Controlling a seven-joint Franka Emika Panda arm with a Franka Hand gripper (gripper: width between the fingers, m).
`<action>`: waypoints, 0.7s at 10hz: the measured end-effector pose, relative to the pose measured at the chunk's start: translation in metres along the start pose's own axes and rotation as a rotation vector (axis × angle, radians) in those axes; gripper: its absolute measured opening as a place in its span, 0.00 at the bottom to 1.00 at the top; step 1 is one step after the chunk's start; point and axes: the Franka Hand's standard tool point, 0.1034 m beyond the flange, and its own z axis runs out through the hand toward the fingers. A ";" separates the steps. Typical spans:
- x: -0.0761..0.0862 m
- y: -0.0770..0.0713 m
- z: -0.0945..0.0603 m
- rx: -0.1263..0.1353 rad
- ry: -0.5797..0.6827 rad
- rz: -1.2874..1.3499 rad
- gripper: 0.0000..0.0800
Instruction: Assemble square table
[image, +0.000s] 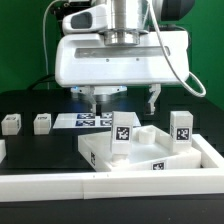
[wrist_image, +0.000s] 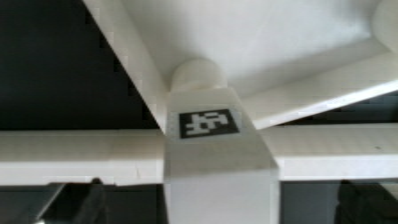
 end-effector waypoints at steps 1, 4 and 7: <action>-0.004 0.000 0.004 0.014 -0.090 0.004 0.81; 0.010 0.008 0.004 0.040 -0.259 0.019 0.81; 0.014 0.009 0.007 0.034 -0.239 0.018 0.81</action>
Offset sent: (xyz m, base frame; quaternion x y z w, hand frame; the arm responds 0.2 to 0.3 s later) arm 0.0263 -0.0196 0.0092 -0.0006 -0.1278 -0.0207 0.9916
